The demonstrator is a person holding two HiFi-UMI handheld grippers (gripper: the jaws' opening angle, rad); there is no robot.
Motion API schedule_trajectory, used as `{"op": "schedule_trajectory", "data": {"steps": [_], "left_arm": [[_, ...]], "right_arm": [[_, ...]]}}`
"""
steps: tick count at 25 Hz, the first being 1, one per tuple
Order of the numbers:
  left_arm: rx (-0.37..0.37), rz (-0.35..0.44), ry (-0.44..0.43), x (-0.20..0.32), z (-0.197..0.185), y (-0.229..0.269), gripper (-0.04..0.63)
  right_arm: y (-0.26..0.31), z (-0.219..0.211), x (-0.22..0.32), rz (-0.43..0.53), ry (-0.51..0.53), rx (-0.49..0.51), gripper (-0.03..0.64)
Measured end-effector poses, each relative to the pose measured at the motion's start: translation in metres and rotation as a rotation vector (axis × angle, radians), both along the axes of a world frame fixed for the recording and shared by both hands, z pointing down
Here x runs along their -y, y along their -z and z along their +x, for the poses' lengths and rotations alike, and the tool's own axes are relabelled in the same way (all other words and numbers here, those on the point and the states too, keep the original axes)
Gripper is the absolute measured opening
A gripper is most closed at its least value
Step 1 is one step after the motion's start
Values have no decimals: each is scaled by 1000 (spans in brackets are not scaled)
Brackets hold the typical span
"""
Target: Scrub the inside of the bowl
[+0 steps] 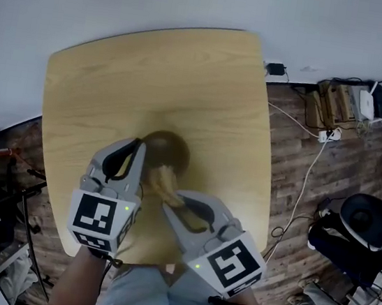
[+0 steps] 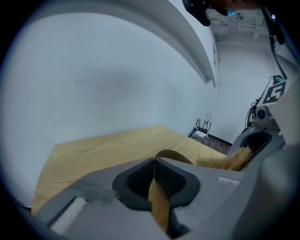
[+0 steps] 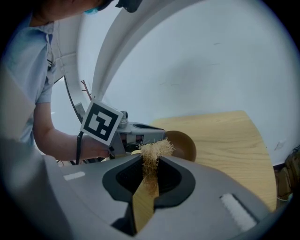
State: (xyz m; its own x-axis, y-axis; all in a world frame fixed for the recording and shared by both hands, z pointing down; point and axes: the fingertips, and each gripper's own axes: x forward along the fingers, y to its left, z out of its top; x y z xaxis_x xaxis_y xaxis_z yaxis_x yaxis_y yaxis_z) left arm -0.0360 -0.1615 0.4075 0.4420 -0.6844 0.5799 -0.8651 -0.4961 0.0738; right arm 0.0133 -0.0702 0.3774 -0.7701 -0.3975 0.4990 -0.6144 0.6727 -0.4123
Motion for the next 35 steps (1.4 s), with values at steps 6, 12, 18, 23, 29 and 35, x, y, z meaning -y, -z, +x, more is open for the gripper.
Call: {"op": "schedule_trajectory", "data": {"steps": [6, 12, 18, 23, 29, 35], "left_arm": [[34, 21, -46, -12, 7, 3, 31], [-10, -17, -41, -17, 16, 3, 31], [-46, -42, -31, -18, 15, 3, 31], [-51, -32, -42, -19, 11, 6, 31], [-36, -35, -52, -15, 15, 2, 31], [-14, -32, -69, -14, 20, -1, 31]], "right_arm": [[-1, 11, 9, 51, -42, -75, 58], [-14, 11, 28, 62, -56, -116, 58], [-34, 22, 39, 45, -77, -182, 58], [-50, 10, 28, -17, -63, -182, 58], [-57, 7, 20, -97, -54, -92, 57], [-52, 0, 2, -135, -8, -52, 57]]}}
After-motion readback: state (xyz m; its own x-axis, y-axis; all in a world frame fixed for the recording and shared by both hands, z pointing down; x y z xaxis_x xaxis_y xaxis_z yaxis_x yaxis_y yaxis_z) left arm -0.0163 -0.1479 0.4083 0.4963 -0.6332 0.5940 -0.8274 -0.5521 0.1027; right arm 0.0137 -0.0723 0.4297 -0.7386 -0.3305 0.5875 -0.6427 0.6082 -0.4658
